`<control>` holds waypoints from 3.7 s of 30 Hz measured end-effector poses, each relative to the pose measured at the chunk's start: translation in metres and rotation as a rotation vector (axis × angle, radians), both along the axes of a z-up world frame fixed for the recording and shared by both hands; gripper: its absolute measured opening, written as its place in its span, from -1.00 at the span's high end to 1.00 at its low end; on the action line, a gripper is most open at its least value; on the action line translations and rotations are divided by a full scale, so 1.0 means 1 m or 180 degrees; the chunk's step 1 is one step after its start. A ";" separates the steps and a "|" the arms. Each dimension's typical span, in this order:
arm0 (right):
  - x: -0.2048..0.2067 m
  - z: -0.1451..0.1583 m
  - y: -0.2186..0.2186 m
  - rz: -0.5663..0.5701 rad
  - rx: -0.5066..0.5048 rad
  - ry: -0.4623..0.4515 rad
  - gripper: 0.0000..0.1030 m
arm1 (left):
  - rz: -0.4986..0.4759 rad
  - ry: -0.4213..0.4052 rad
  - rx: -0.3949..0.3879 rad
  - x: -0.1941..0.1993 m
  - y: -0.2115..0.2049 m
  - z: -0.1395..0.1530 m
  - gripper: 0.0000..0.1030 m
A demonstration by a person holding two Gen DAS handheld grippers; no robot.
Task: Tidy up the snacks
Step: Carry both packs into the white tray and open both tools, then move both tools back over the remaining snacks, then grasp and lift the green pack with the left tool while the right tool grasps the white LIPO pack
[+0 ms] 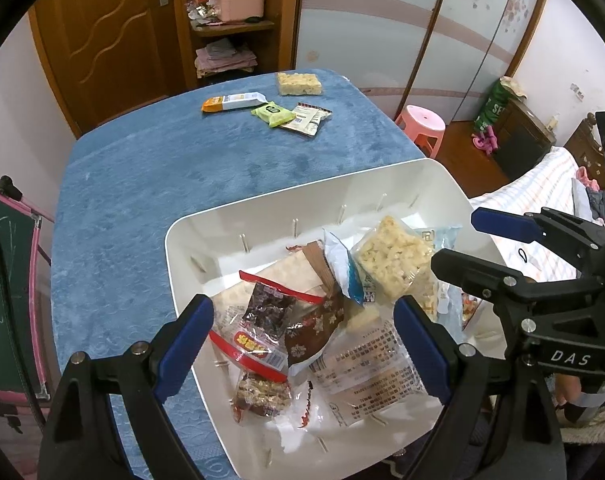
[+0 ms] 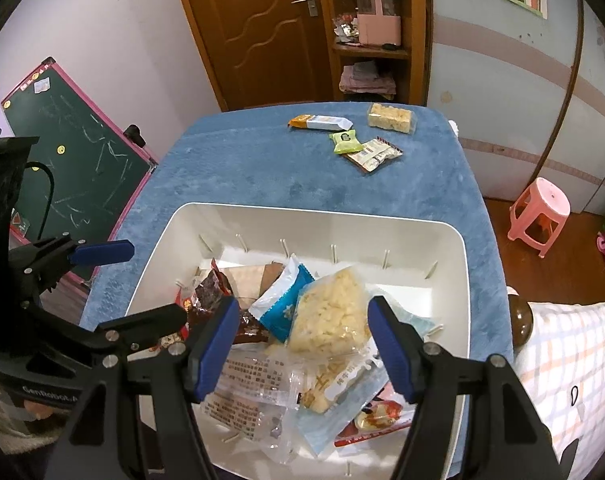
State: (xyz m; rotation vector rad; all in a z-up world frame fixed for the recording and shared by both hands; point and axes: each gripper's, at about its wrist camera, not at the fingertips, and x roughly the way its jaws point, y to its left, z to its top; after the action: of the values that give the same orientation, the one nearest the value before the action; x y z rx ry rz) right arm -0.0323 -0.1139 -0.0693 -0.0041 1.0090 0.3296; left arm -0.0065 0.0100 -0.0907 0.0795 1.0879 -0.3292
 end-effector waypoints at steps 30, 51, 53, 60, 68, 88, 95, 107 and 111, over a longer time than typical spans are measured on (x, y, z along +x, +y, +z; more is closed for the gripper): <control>0.093 0.050 -0.053 -0.0615 -0.0001 -0.0170 -0.30 | -0.0014 -0.0628 0.0365 0.095 -0.013 0.077 -0.77; 0.317 -0.007 -0.095 -0.1105 0.0377 0.0628 -0.30 | 0.0490 0.0041 0.0233 0.340 -0.048 0.026 -0.77; 0.332 -0.038 -0.095 -0.1155 0.0408 0.0818 -0.30 | 0.0591 0.0294 0.0235 0.354 -0.049 -0.013 -0.77; 0.345 -0.115 -0.090 -0.1256 0.0735 0.1364 -0.25 | 0.0887 0.0839 0.0085 0.377 -0.047 -0.105 -0.77; 0.344 -0.148 -0.083 -0.1175 0.0951 0.1489 -0.07 | 0.0999 0.0989 -0.0060 0.376 -0.049 -0.144 -0.67; 0.334 -0.138 -0.063 -0.0918 0.1031 0.1108 0.75 | 0.1123 0.0851 -0.0145 0.366 -0.049 -0.143 0.27; 0.318 -0.106 -0.052 -0.0835 0.0877 0.0862 0.80 | 0.0966 0.0626 -0.0044 0.342 -0.045 -0.103 0.28; 0.257 -0.008 -0.062 -0.0678 0.0857 0.0292 0.84 | 0.0571 0.0032 0.0132 0.272 -0.052 0.014 0.28; 0.233 0.036 -0.065 -0.0606 0.0854 0.0058 0.84 | 0.0473 -0.0149 0.0194 0.248 -0.051 0.048 0.28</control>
State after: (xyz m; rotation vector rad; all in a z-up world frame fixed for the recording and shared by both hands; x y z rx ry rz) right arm 0.2011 -0.1790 -0.0338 0.3361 0.9684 0.2886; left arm 0.2411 -0.0413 -0.0424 0.0598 1.0511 -0.1600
